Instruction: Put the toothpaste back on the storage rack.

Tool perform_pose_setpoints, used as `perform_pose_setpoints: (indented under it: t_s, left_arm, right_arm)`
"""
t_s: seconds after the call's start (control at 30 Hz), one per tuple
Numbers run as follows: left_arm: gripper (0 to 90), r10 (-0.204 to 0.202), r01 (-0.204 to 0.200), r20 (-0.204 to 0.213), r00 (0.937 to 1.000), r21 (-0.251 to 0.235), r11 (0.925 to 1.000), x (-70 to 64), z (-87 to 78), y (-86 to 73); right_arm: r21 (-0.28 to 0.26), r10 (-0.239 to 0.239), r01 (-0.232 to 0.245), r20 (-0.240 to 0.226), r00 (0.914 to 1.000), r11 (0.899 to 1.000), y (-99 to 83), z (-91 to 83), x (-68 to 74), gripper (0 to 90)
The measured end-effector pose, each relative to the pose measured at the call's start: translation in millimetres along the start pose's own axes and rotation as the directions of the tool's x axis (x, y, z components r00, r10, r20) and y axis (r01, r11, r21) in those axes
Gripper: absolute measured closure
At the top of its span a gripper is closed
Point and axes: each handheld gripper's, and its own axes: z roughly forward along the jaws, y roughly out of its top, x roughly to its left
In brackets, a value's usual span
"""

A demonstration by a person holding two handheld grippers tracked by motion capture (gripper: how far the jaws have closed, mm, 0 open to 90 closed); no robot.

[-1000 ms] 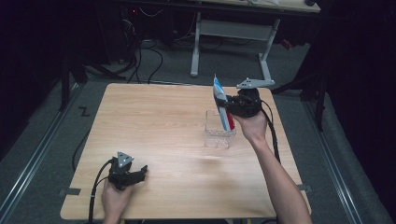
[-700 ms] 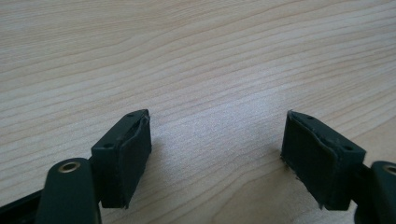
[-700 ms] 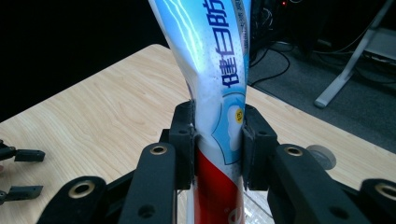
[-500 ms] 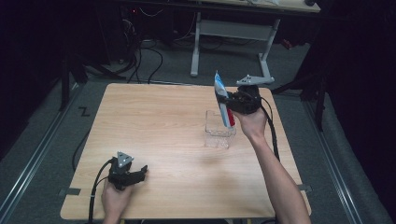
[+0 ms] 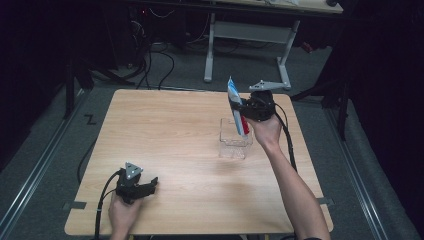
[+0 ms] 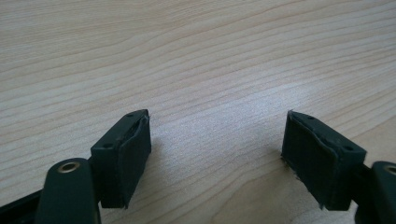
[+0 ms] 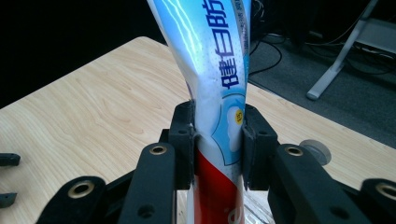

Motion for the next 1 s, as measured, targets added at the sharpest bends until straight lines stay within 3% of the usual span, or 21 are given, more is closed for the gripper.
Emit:
perform_pose_setpoints:
  t_s: [0.63,0.73,1.0]
  left_arm:
    - [24.5,0.002,-0.002,-0.004,1.0,0.0,1.0,-0.7,0.2,0.1]
    - [24.5,0.003,-0.003,-0.005,1.0,0.0,1.0,-0.9,0.2,0.0]
    - [24.5,0.003,-0.003,-0.005,1.0,0.0,1.0,-0.9,0.2,0.0]
  right_arm:
    - [0.037,-0.05,0.05,-0.003,0.9988,0.998,-17.0,18.2,4.4,69.8]
    - [0.052,-0.067,0.066,0.022,0.9975,0.996,-19.3,20.4,8.7,69.8]
    - [0.052,-0.065,0.065,0.004,0.9979,0.997,-23.2,27.6,10.4,69.7]
